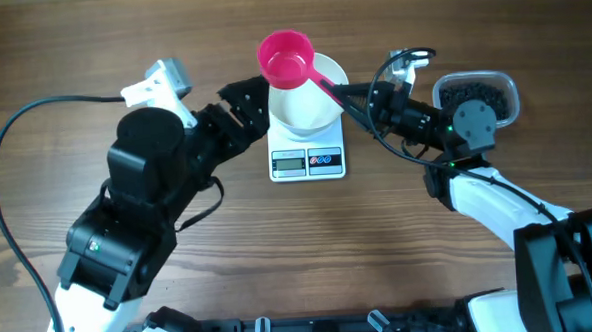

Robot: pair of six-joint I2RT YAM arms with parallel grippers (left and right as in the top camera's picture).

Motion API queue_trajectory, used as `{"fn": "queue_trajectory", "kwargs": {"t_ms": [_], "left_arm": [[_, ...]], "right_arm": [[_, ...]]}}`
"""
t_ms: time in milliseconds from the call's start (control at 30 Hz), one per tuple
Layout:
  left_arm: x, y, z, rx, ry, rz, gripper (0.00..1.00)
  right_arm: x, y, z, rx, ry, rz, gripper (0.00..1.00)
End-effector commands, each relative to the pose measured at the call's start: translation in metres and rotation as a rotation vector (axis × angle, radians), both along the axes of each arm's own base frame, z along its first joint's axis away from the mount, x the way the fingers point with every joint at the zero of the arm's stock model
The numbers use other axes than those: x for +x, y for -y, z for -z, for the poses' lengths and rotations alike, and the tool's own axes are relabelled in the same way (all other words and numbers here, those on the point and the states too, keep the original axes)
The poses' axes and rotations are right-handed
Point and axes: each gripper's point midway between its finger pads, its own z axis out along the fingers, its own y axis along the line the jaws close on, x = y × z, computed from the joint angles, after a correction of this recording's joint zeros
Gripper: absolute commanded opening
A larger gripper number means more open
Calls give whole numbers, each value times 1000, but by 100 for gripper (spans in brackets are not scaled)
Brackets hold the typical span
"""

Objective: Scoop item into bowl and weigh 150g on scale
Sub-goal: 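Release the left gripper and lift the cup with the right gripper, then move the pink cup with the right gripper over the black bean tub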

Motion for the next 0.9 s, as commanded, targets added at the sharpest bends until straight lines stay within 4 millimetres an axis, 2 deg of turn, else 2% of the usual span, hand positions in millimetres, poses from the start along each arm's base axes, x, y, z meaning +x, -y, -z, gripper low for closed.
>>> {"fn": "queue_trajectory", "kwargs": {"t_ms": [0,100,133,267,367,400,500,600,700,767,867], "left_arm": [[-1,1,12,85,-9,60,100],[0,2,14,89,-15,60,100],[0,2,14,110,-3,71,100],[0,1,18,134,-7,80,100],[3,3,25,163,-17,93,100],[5,4,28,167,-28,96,100],[8,12,39,168,-61,128,100],[11,17,48,210,-67,169,100],[9,16,59,269,-83,198,100],[9,16,66,316,-89,225,100],[10,16,68,321,-92,228,100]], "right_arm": [[-9,-3,-4,-46,98,-43,5],[5,0,22,-143,73,-9,4],[11,2,21,-155,79,8,5],[28,11,-16,-145,183,41,5],[29,6,-47,-149,272,-5,5],[31,6,-52,-159,281,-14,4],[45,13,-41,-230,222,1,5],[60,37,-27,-275,149,69,5],[66,62,-33,-280,149,131,5],[69,71,-40,-311,183,195,5],[81,82,-33,-393,162,284,5]]}}
